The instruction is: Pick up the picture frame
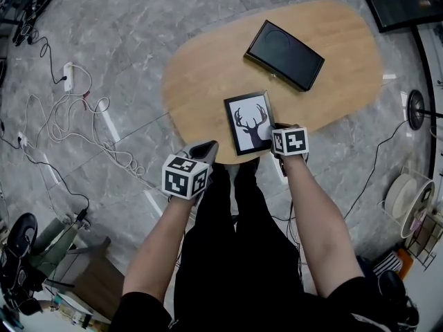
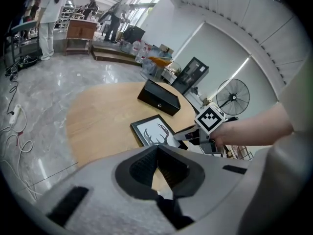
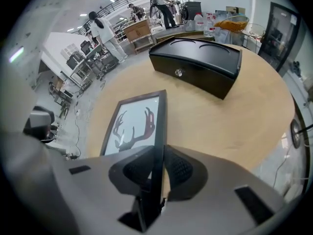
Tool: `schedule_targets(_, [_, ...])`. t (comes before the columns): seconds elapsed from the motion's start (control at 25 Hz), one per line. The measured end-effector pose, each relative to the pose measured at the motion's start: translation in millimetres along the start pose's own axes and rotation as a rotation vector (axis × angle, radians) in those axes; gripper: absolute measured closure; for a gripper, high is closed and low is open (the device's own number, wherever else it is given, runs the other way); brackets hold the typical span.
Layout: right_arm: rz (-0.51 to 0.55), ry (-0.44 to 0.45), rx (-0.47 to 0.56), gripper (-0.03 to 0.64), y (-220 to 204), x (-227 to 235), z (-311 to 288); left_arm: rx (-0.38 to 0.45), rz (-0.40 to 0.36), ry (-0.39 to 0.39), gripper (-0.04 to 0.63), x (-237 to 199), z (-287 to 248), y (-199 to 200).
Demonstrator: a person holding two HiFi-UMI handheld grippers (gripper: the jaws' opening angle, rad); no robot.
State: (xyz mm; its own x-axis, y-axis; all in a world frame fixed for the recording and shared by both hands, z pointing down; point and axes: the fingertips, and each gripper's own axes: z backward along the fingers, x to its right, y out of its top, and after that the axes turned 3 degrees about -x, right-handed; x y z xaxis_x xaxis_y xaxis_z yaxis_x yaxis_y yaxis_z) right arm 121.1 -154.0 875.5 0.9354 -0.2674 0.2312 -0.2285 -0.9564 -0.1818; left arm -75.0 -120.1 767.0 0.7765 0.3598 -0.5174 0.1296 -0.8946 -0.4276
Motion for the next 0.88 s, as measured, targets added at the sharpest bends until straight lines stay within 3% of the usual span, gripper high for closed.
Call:
schedule_targets(0.32, [-0.039,0.063,0.062,0.543,18.1,-14.6,24.2,0.002,0.027,-0.016,0.577,2.6,2.3,10.6])
schedule_targets(0.56, [-0.054,0.13,0.164,0.543,52.6,-34.4,79.9,0.041,0.021,-0.041,0.55,19.2,20.9,54.8])
schedule_targets(0.88, [-0.088,0.191,0.31,0.543,102.1,-61.9,178.1,0.091,-0.013,-0.07,0.452,47.2,68.0,120.8])
